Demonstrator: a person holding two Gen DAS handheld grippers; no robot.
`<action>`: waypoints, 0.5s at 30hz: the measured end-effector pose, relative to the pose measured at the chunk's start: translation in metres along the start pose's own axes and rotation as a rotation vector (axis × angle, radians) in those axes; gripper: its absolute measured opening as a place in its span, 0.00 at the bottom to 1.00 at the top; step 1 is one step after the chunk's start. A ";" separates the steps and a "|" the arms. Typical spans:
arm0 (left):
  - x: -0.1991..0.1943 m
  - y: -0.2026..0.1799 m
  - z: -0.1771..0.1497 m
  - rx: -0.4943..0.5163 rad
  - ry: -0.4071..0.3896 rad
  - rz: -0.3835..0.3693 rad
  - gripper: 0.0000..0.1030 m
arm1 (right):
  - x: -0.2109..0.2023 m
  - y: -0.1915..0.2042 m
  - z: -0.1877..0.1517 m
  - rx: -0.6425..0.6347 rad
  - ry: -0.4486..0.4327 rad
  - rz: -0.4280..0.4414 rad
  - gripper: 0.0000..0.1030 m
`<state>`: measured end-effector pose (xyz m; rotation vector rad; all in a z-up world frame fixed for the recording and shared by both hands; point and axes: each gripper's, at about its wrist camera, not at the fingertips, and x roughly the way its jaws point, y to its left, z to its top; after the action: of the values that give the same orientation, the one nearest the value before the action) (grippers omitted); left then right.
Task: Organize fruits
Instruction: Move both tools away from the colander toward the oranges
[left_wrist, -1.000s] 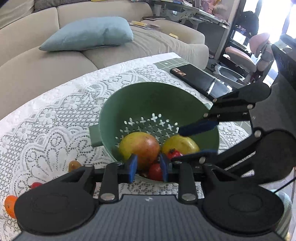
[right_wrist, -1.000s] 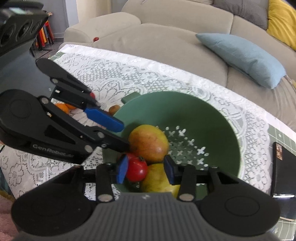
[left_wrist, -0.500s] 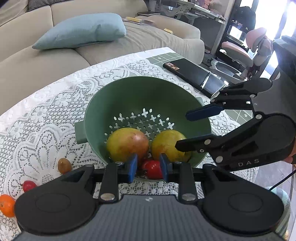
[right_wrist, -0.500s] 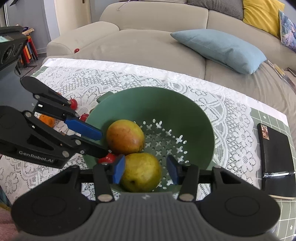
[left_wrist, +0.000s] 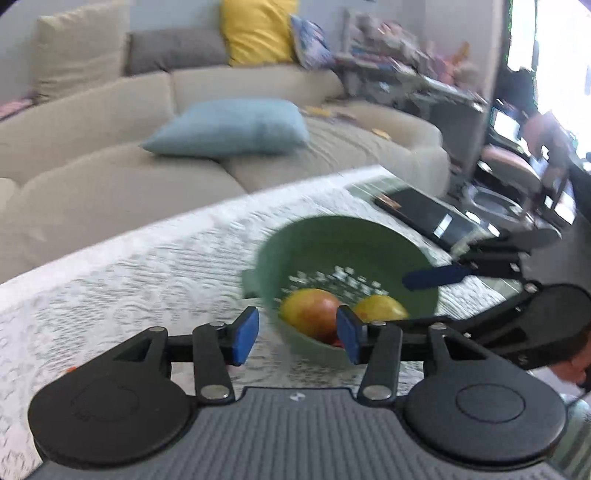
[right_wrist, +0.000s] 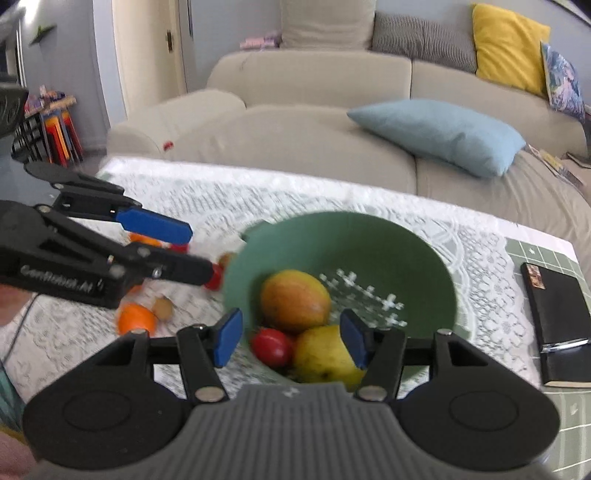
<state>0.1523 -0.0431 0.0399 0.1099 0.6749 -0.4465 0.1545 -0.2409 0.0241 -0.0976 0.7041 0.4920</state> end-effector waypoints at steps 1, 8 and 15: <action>-0.005 0.003 -0.004 -0.008 -0.012 0.012 0.56 | -0.001 0.006 -0.002 0.003 -0.019 0.003 0.55; -0.035 0.038 -0.032 -0.117 -0.071 0.119 0.56 | 0.002 0.052 -0.017 0.033 -0.143 0.045 0.55; -0.050 0.075 -0.065 -0.253 -0.098 0.162 0.56 | 0.033 0.091 -0.031 0.052 -0.163 0.073 0.55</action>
<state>0.1132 0.0582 0.0170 -0.0959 0.6157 -0.2072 0.1149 -0.1554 -0.0139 0.0170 0.5619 0.5450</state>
